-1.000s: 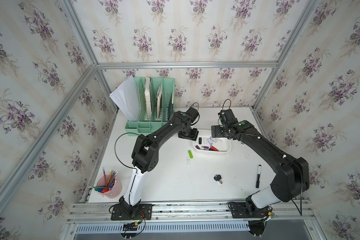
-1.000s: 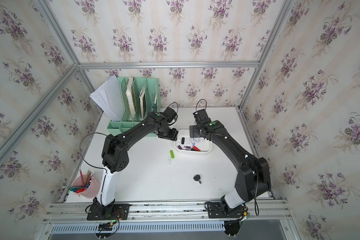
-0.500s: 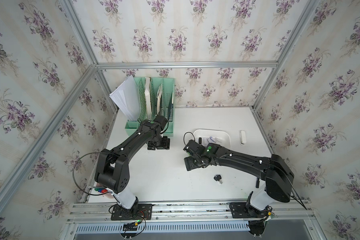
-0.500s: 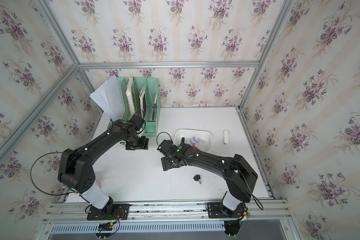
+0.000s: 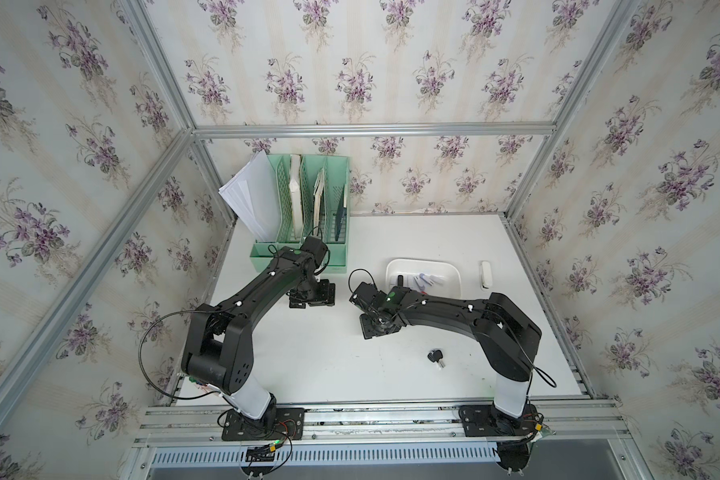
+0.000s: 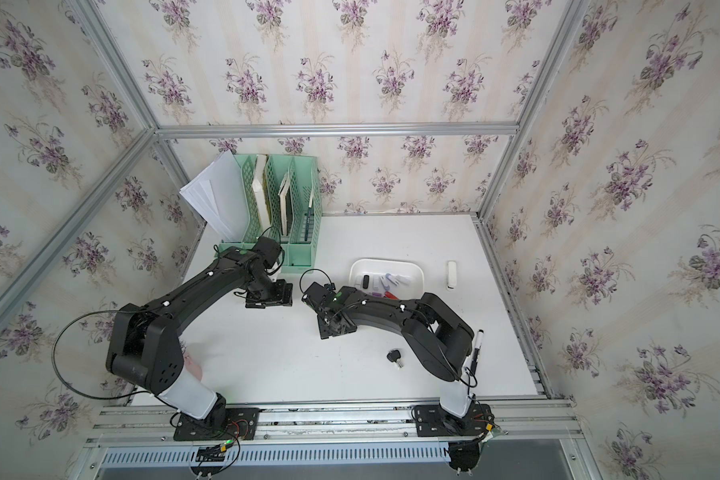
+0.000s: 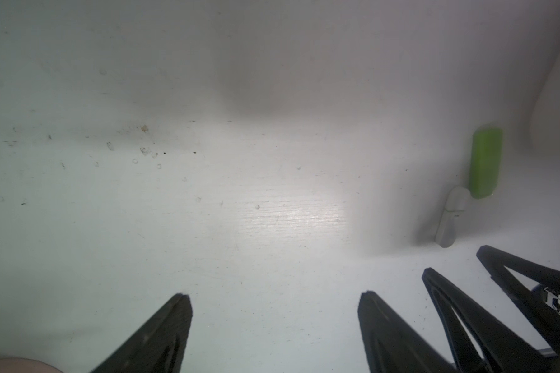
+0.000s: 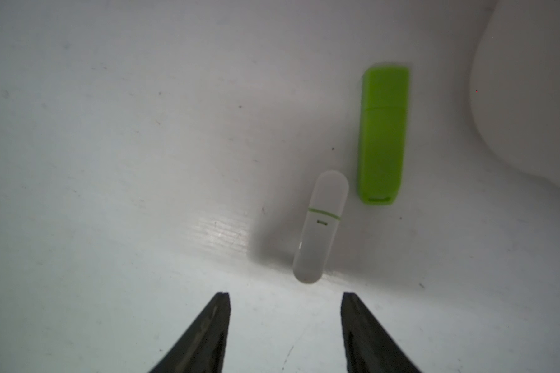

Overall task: Put the usb flash drive into the storage box
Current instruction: Pick up the USB flash from the center of the board, then place the USB flash in the storage box.

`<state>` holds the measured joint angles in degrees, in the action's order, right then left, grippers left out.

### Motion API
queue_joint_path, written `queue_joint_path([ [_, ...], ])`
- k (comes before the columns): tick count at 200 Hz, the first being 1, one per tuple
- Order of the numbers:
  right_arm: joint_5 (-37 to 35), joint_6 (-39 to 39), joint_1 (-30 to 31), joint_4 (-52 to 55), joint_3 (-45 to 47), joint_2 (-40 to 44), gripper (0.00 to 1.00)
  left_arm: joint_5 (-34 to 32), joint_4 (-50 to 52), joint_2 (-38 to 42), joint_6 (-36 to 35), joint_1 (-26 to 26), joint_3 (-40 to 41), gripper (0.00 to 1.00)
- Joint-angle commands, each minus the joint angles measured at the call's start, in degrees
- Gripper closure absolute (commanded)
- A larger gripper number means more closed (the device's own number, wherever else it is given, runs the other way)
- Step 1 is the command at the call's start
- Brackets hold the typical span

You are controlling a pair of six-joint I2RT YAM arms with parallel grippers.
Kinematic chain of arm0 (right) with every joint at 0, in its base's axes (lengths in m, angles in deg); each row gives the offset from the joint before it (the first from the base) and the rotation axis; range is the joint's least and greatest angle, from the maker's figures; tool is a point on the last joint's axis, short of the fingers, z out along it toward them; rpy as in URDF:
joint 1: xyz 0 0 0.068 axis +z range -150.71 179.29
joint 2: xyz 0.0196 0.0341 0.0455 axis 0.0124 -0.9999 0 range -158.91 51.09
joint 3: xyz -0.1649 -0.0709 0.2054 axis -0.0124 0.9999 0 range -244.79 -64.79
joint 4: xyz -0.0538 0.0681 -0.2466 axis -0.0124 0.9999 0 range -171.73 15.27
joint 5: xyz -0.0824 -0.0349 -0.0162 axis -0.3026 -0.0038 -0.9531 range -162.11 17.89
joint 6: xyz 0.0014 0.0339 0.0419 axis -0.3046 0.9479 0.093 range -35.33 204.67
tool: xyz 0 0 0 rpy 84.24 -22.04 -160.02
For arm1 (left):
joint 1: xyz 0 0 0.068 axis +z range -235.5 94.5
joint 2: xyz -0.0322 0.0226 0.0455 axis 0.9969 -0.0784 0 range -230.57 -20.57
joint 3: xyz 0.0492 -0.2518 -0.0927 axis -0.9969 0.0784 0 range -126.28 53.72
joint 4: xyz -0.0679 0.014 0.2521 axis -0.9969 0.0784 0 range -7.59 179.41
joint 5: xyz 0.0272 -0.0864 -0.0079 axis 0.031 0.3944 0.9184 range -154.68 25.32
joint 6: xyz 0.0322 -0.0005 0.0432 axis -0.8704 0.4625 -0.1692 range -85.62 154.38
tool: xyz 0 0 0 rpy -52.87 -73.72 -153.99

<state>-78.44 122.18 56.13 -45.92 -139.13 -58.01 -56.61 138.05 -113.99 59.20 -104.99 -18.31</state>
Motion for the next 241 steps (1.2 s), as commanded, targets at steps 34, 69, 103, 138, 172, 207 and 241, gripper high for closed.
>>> queue_joint_path([
  [34,-0.8,-1.7,-2.8,-1.2,-0.9,-2.5,0.48,0.3,-0.5,-0.1,-0.5,0.3,0.3,0.14],
  [69,-0.8,-2.8,-3.7,-1.6,-1.7,-3.4,0.5,0.3,-0.5,-0.3,-0.9,0.4,0.1,0.14],
  [103,-0.2,-3.1,-3.7,-1.4,-2.3,-4.6,0.55,0.4,-0.9,-0.6,-0.9,0.5,0.4,0.14],
  [138,0.0,-3.1,-3.7,-1.1,-2.1,-5.1,0.64,0.8,-1.3,-1.1,-1.0,0.6,0.8,0.14],
  [172,0.4,-3.3,-3.6,-0.9,-1.9,-5.7,0.75,0.9,-1.5,-1.0,-1.0,0.6,1.0,0.14],
  [207,0.4,-3.4,-3.6,-0.6,-2.0,-5.5,0.81,0.9,-1.4,-1.3,-1.2,0.6,1.2,0.14],
  [241,0.3,-3.2,-3.5,0.4,-2.6,-4.2,0.82,1.0,-1.6,-1.6,-1.3,0.6,1.2,0.14],
])
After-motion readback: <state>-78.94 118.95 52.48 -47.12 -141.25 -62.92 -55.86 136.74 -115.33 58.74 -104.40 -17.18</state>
